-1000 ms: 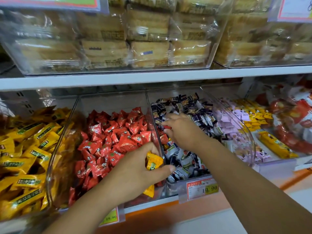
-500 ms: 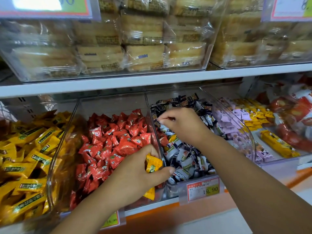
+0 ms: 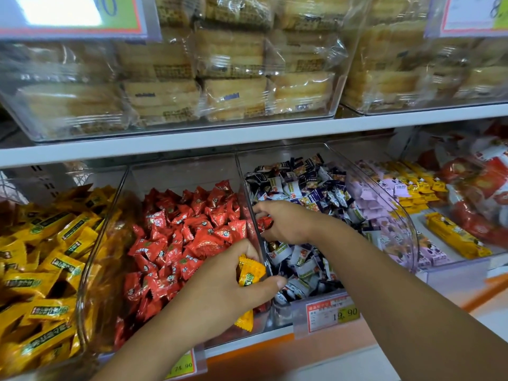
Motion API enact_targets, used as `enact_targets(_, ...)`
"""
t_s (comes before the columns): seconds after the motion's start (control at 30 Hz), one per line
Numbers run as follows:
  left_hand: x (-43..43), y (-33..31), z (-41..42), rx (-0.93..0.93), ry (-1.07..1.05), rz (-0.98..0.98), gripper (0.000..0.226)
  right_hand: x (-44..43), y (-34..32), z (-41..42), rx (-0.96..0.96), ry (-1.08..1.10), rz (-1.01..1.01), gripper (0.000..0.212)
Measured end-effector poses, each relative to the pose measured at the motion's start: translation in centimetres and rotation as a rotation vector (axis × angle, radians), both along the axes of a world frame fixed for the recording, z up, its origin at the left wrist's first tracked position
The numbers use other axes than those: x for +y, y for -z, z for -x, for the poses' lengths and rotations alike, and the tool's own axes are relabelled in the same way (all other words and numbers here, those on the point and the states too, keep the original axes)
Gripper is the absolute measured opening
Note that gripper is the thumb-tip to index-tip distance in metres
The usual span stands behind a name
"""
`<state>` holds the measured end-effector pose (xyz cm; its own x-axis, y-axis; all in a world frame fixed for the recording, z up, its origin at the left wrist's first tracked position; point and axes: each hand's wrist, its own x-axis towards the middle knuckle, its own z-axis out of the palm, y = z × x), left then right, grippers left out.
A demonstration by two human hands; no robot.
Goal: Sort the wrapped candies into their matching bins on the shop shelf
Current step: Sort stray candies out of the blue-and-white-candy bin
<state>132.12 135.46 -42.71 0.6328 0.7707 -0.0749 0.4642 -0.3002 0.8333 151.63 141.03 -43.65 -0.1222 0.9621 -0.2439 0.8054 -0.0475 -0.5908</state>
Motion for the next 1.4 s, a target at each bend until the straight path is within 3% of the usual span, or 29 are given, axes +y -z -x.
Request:
enact_targets(0.2,0.2,0.2,0.1,0.004,-0.001,-0.014,0.050,-1.7,-0.3,0.2,-0.084,-0.012,-0.064,0.053)
enact_targets(0.33,0.1,0.1,0.0,-0.011,-0.001,-0.011,0.045,-2.5,-0.1,-0.2,0.080,0.029,-0.183,0.020)
enact_targets(0.4,0.1,0.2,0.0,-0.006,0.000,-0.023,0.045,-2.9,-0.2,-0.2,0.179,0.045,-0.212,0.015)
enact_targets(0.6,0.1,0.2,-0.1,-0.002,-0.009,-0.032,0.046,-2.9,-0.2,-0.7,0.368,0.084,-0.230,0.020)
enact_targets(0.77,0.0,0.1,0.0,0.003,-0.013,-0.040,0.040,-2.9,-0.4,-0.6,0.394,0.042,-0.136,0.023)
enact_targets(0.87,-0.1,-0.1,0.0,0.012,-0.012,-0.032,0.038,-2.8,-0.9,-0.6,0.422,0.118,-0.200,0.021)
enact_targets(1.1,-0.1,-0.1,0.1,0.020,-0.002,-0.003,0.038,-2.4,-4.1,-0.7,0.709,0.248,-0.350,0.022)
enact_targets(1.27,-0.1,0.0,0.2,0.036,-0.011,-0.015,0.039,-1.7,-4.6,2.6,0.570,0.168,-0.438,0.025)
enact_targets(1.4,-0.1,0.1,0.2,0.019,-0.019,-0.034,0.038,-1.6,-4.8,3.8,0.531,0.047,-0.353,0.046)
